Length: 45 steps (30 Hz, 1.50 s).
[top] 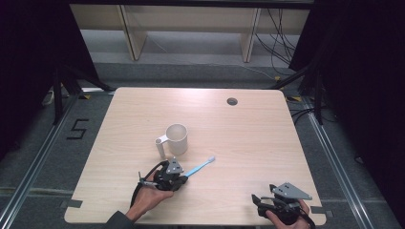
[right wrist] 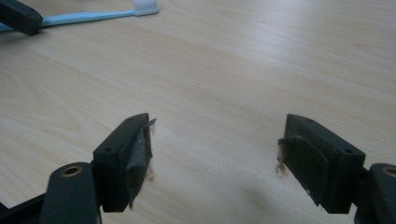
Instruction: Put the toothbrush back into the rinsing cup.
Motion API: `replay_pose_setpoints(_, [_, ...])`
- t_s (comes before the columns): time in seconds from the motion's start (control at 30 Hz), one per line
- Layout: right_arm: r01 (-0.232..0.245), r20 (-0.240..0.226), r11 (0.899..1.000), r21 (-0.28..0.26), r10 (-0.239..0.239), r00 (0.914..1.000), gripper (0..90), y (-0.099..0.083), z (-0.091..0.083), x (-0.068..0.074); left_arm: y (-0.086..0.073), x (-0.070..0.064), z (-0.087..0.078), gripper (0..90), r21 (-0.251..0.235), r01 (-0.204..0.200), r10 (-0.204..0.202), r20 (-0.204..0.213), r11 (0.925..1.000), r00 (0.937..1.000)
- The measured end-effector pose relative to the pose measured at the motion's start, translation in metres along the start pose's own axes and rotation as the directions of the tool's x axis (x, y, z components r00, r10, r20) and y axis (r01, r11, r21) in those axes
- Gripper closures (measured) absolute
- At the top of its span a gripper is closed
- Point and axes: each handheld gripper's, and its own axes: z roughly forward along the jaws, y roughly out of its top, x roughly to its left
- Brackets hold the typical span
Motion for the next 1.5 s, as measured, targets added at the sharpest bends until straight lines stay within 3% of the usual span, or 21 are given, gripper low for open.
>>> replay_pose_setpoints(0.2, [0.002,0.006,1.0,-0.007,-0.002,1.0,25.2,0.0,-0.001,0.0,0.004,0.0,-0.002,89.4,0.005,-0.012,0.012,0.002,0.9999,0.9999])
replay_pose_setpoints(0.23, [-0.024,-0.002,1.0,-0.005,0.024,0.9997,25.2,0.0,0.0,0.002,0.005,0.0,-0.003,89.4,0.002,-0.013,0.013,-0.001,0.9999,0.9999])
replay_pose_setpoints(0.3, [-0.001,0.001,1.0,-0.005,0.001,1.0,25.2,0.0,0.0,0.0,0.009,0.002,-0.004,89.3,0.001,-0.014,0.014,-0.006,0.9999,0.9999])
replay_pose_setpoints(0.4, [0.009,0.006,1.0,-0.012,-0.009,0.9999,25.2,0.001,-0.001,-0.001,0.016,0.004,-0.005,88.3,0.031,-0.03,0.03,-0.016,0.9991,0.9994])
replay_pose_setpoints(0.43, [-0.03,-0.007,1.0,0.004,0.03,0.9995,25.2,0.0,-0.001,0.002,0.018,0.005,-0.005,87.5,0.041,-0.032,0.033,-0.014,0.9986,0.9994])
replay_pose_setpoints(0.47, [-0.014,-0.005,1.0,0.003,0.014,0.9999,25.2,0.0,0.0,0.001,0.02,0.005,-0.005,86.8,0.048,-0.031,0.032,-0.021,0.9984,0.9993])
replay_pose_setpoints(0.53, [0.001,-0.001,1.0,-0.007,-0.001,1.0,25.2,0.0,0.0,0.0,0.025,0.006,-0.004,85.4,0.078,-0.052,0.053,-0.013,0.9956,0.9985])
replay_pose_setpoints(0.6, [-0.023,-0.001,1.0,-0.004,0.023,0.9997,25.2,0.0,0.0,0.002,0.03,0.007,-0.002,82.2,0.109,-0.069,0.071,-0.019,0.9917,0.9973])
replay_pose_setpoints(0.63, [0.001,0.001,1.0,-0.004,-0.001,1.0,25.2,0.0,0.0,0.0,0.032,0.008,-0.001,81.4,0.118,-0.083,0.085,-0.006,0.9895,0.9964])
replay_pose_setpoints(0.8, [-0.019,-0.005,1.0,0.005,0.019,0.9998,25.2,0.0,0.0,0.001,0.046,0.008,0.003,77.0,0.184,-0.094,0.096,-0.001,0.9785,0.9954])
replay_pose_setpoints(0.87, [0.002,-0.002,1.0,-0.006,-0.002,1.0,25.2,0.0,0.0,0.0,0.05,0.008,0.005,75.8,0.211,-0.108,0.111,-0.001,0.9714,0.9938])
replay_pose_setpoints(0.9, [-0.028,-0.009,1.0,0.002,0.028,0.9996,25.2,0.0,0.0,0.002,0.053,0.008,0.006,74.9,0.231,-0.114,0.115,0.007,0.9663,0.9933])
replay_pose_setpoints(0.97, [0.002,-0.004,1.0,0.0,-0.002,1.0,25.2,0.0,0.0,0.0,0.057,0.008,0.009,74.0,0.249,-0.111,0.112,0.01,0.9621,0.9937])
replay_pose_setpoints(1.0, [-0.014,-0.007,1.0,0.004,0.014,0.9999,25.2,0.0,0.0,0.002,0.059,0.008,0.01,73.6,0.266,-0.121,0.122,0.014,0.9563,0.9924])
replay_pose_setpoints(1.07, [-0.02,-0.012,1.0,0.006,0.02,0.9997,25.2,0.0,0.0,0.002,0.063,0.005,0.013,72.2,0.289,-0.11,0.11,0.016,0.9511,0.9938])
replay_pose_setpoints(1.1, [-0.018,-0.011,1.0,0.003,0.018,0.9998,25.2,0.0,0.0,0.002,0.065,0.006,0.013,71.7,0.307,-0.121,0.121,0.019,0.9441,0.9925])
replay_pose_setpoints(1.13, [-0.008,-0.006,1.0,-0.001,0.008,0.9999,25.2,0.0,0.0,0.001,0.067,0.005,0.015,71.5,0.308,-0.116,0.118,0.014,0.9441,0.9929])
replay_pose_setpoints(1.17, [-0.027,-0.014,1.0,0.01,0.027,0.9995,25.2,0.0,0.0,0.002,0.069,0.005,0.016,71.3,0.32,-0.121,0.122,0.018,0.9395,0.9924])
replay_pose_setpoints(1.3, [0.006,-0.002,1.0,-0.004,-0.006,1.0,25.2,0.0,0.0,0.0,0.077,0.006,0.02,70.0,0.363,-0.121,0.124,0.013,0.9239,0.9921])
replay_pose_setpoints(1.33, [-0.014,-0.012,1.0,0.002,0.014,0.9998,25.2,0.0,0.001,0.002,0.077,0.005,0.022,70.1,0.377,-0.111,0.112,0.02,0.9197,0.9935])
replay_pose_setpoints(1.5, [-0.017,-0.016,1.0,0.006,0.017,0.9997,25.2,0.0,0.0,0.002,0.081,0.006,0.027,70.0,0.4,-0.109,0.106,0.03,0.91,0.9939])
